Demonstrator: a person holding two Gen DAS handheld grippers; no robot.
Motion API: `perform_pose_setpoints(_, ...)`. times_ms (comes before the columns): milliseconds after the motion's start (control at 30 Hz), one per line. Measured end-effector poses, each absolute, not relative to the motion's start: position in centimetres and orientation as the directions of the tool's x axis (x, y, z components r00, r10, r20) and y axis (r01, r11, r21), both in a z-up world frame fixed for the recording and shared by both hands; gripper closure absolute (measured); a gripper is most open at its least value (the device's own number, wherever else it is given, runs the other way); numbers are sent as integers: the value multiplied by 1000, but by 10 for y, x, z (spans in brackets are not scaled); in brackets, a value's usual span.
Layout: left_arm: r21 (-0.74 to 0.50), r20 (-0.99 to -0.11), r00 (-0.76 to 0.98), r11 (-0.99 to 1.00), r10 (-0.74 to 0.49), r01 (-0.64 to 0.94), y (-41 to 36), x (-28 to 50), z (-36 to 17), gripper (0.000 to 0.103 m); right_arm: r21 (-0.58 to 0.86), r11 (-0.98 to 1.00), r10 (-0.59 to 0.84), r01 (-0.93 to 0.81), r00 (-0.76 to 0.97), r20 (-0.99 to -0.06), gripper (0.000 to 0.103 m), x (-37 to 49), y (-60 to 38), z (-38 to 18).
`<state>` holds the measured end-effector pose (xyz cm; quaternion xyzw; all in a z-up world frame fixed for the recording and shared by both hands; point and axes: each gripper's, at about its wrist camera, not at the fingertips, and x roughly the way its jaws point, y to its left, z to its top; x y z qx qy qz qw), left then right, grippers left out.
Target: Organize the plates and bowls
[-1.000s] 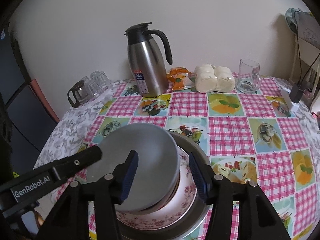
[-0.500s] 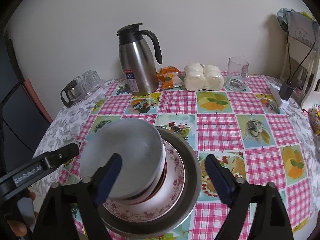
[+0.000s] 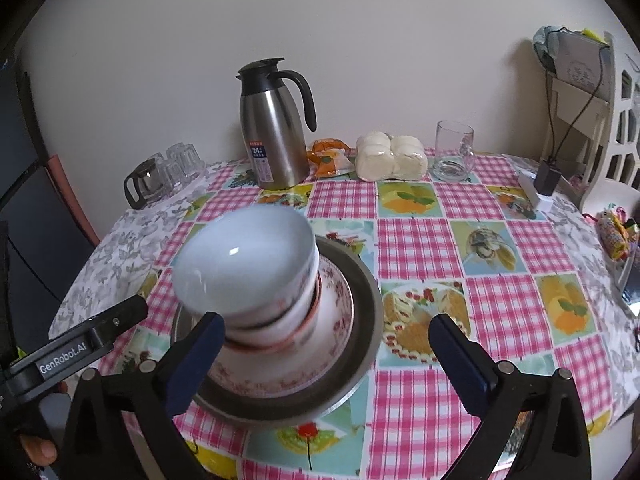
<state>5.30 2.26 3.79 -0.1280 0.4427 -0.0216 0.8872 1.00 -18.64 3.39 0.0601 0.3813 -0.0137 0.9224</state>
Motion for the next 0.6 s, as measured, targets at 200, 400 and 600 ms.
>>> perform_pose_setpoints(200, -216, -799, 582, 975, -152, -42, 18, 34, 28, 5, 83, 993, 0, 88, 687, -727, 0, -11, -189, 19)
perform_pose_setpoints(400, -200, -804, 575, 980, -149, -25, 14, 22, 25, 5, 69, 992, -21, 108, 669, -743, 0, -28, -193, 5)
perform_pose_setpoints(600, -138, -818, 565, 990, -103, -18, 6, 10, 19, 5, 55, 990, -42, 126, 658, -752, 0, -41, -198, -5)
